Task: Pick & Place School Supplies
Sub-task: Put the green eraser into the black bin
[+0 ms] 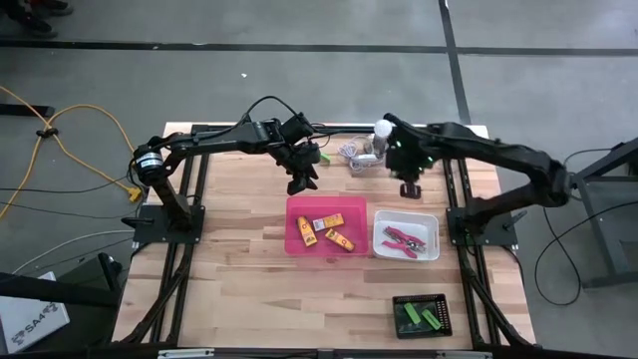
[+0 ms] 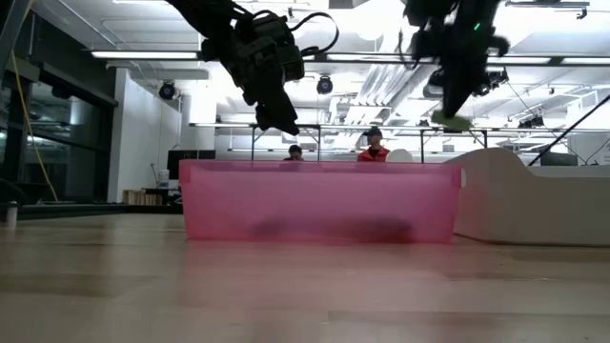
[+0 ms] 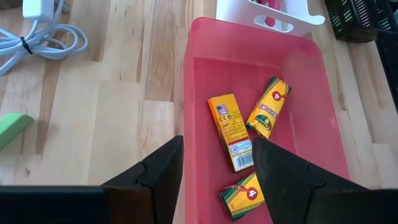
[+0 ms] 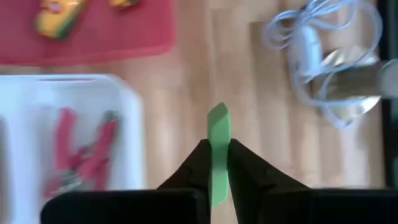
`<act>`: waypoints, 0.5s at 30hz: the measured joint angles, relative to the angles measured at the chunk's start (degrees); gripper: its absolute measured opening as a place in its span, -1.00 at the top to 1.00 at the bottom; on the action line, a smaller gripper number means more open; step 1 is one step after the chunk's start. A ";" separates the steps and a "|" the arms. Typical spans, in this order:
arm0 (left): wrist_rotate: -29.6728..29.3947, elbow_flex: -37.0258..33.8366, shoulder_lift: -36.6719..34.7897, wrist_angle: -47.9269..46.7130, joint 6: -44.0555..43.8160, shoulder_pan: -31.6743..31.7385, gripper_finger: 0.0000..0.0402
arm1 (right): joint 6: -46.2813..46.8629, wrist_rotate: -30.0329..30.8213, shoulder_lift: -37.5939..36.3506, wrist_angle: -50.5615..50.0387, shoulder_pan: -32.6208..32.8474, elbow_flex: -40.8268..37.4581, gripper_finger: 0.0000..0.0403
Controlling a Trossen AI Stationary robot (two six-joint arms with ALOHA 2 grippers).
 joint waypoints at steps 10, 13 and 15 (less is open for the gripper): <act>0.00 0.00 0.00 -0.07 0.00 -1.28 0.07 | 20.33 -2.51 -8.02 -3.74 20.58 -0.02 0.88; 0.00 0.00 0.00 -0.07 -0.02 -1.85 0.07 | 27.35 -2.62 -8.41 -3.23 26.79 -0.02 0.88; 0.00 0.00 0.00 -0.04 -0.04 -2.15 0.07 | 31.36 -2.58 -8.17 -3.02 30.83 -0.02 0.88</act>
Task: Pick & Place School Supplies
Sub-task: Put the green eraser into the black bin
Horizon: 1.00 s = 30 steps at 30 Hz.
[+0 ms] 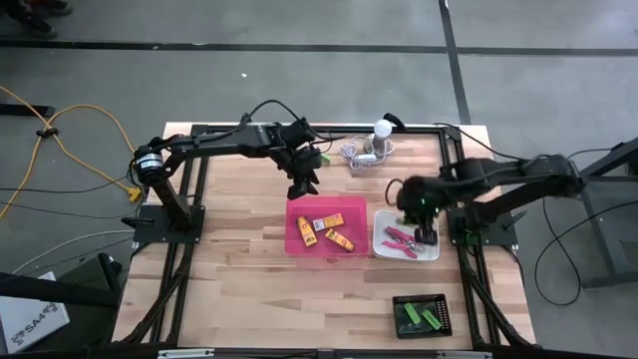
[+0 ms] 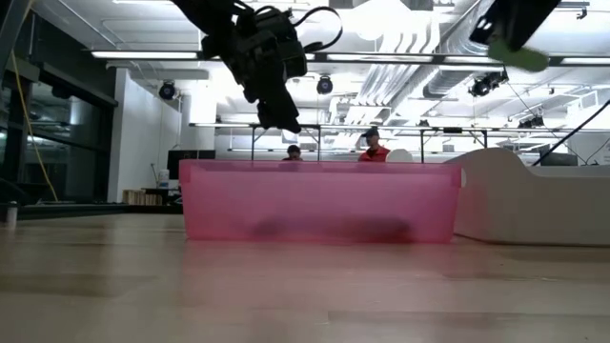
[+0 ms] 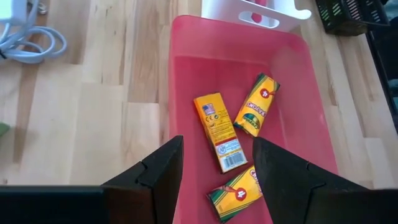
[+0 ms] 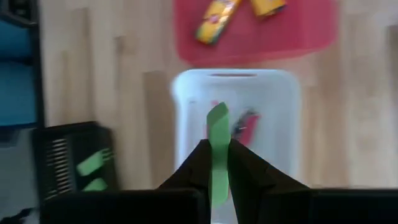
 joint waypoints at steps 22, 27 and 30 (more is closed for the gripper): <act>-0.28 0.00 0.00 0.45 -1.95 -1.71 0.07 | 32.77 8.02 9.32 10.48 35.25 0.00 0.88; -0.26 0.00 0.00 2.36 -3.01 -2.71 0.07 | 38.40 4.20 13.94 14.10 39.21 0.00 0.88; -0.26 0.00 0.00 3.28 -3.27 -3.30 0.07 | 41.77 4.09 16.64 18.28 41.90 0.00 0.88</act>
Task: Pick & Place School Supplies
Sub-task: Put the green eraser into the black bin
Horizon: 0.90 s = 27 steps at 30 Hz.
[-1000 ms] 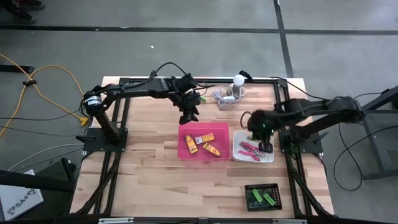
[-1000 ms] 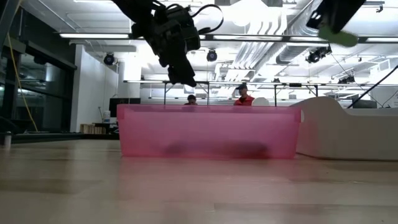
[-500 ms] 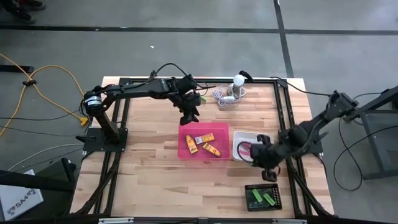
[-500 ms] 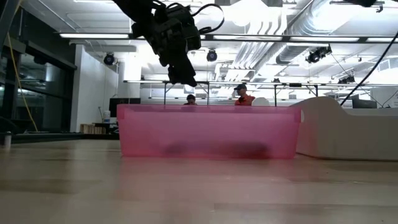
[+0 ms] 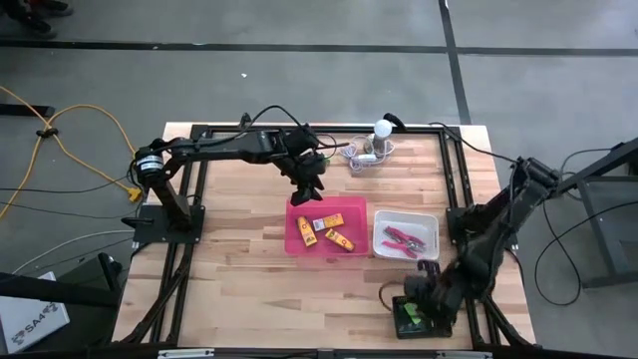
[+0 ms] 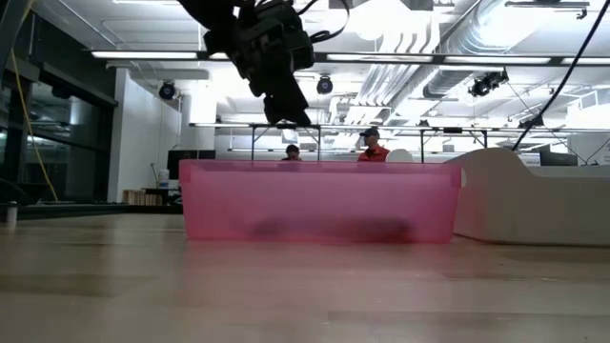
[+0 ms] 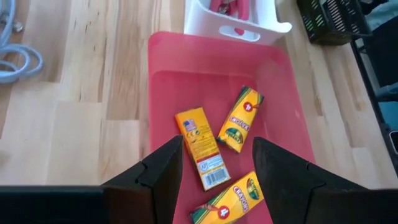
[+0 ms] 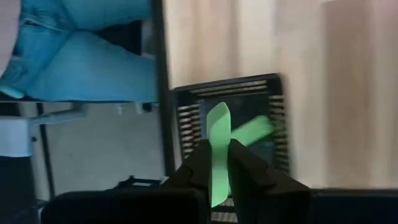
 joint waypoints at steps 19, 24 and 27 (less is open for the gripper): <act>-0.15 0.00 0.00 1.86 -3.09 -2.23 0.07 | 3.93 -2.81 15.37 3.71 4.29 0.00 0.88; -0.17 0.00 0.00 1.86 -2.93 -2.86 0.07 | 7.59 -2.82 15.49 1.17 4.27 0.00 0.83; -0.17 0.00 0.00 1.86 -2.91 -3.11 0.07 | 8.26 -2.82 15.49 0.48 4.29 0.00 0.77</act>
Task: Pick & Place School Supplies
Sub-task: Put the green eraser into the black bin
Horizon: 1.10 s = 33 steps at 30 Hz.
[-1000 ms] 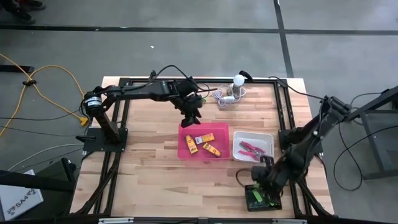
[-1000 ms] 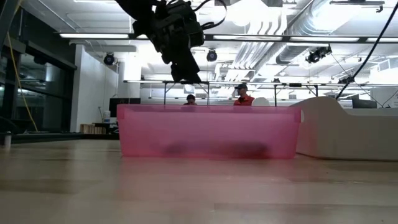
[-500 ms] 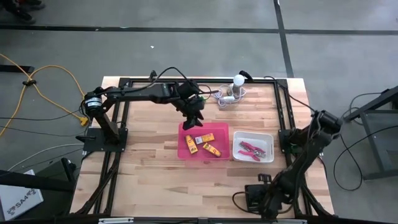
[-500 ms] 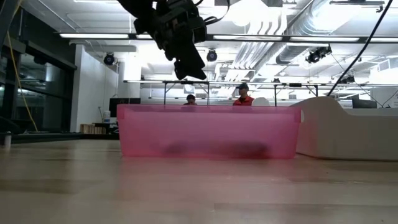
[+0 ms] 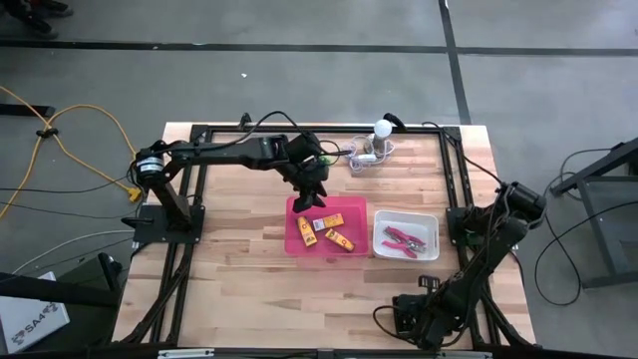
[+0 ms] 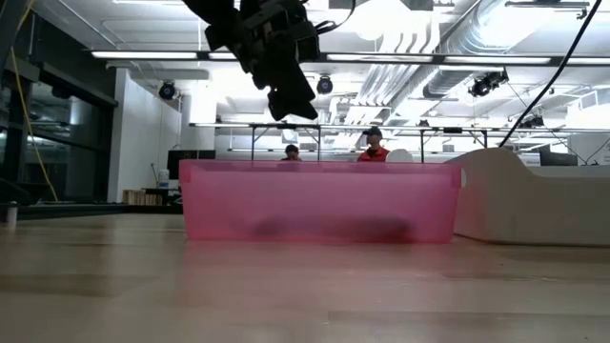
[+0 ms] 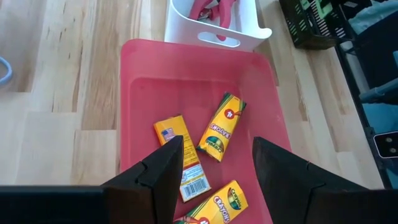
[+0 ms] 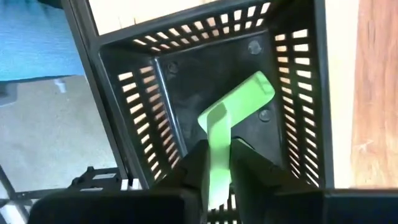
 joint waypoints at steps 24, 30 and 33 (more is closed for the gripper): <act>0.00 0.00 0.00 1.13 0.21 -0.06 0.07 | -0.80 -2.63 -3.73 -7.82 -0.32 0.00 0.58; 0.02 0.00 0.00 1.49 -0.17 0.41 0.07 | -3.75 -0.79 -10.88 -11.20 -3.56 0.00 0.58; 0.02 0.00 0.00 1.51 -1.09 1.51 0.07 | -6.57 3.19 -14.95 -13.33 -6.18 0.00 0.58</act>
